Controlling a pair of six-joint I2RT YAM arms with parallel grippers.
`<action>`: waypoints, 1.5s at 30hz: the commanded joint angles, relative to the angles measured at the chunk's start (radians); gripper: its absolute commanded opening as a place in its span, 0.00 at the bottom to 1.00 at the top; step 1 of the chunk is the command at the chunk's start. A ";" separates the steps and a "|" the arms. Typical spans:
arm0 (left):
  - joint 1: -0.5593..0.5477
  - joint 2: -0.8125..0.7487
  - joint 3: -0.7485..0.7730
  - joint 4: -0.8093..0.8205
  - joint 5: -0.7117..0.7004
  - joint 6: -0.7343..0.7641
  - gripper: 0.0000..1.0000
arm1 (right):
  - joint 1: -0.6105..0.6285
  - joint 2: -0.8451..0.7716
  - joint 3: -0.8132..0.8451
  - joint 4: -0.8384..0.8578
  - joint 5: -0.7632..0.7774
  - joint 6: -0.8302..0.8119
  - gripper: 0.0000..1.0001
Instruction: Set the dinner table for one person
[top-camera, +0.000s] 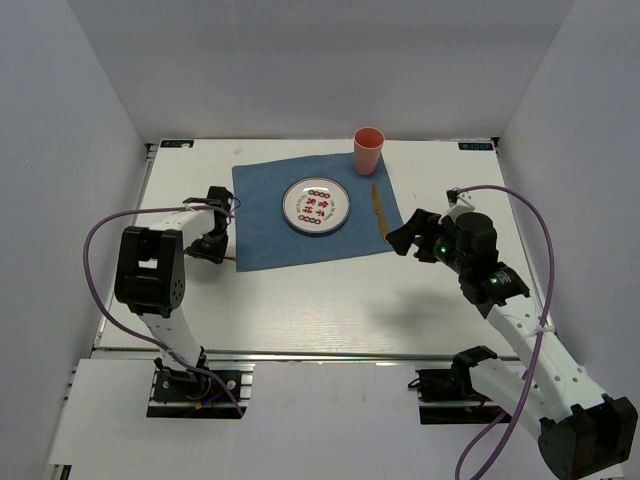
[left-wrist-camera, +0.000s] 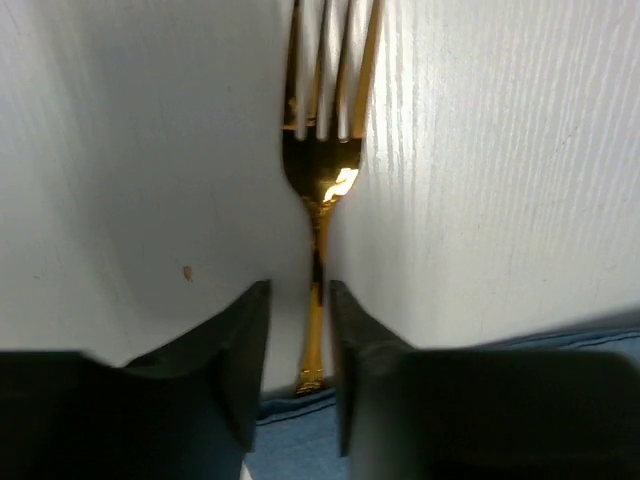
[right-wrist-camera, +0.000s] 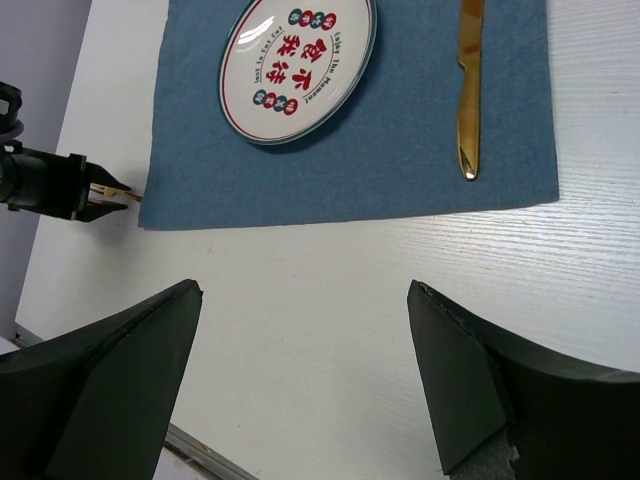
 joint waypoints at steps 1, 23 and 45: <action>0.021 0.027 -0.077 0.087 0.021 -0.018 0.37 | -0.001 -0.003 0.021 0.034 0.006 -0.007 0.89; 0.095 -0.171 0.138 -0.045 -0.258 0.266 0.00 | 0.001 -0.003 0.024 0.034 0.011 -0.004 0.89; -0.061 0.298 0.726 0.049 0.423 1.311 0.00 | -0.001 0.007 0.021 0.016 0.019 -0.046 0.89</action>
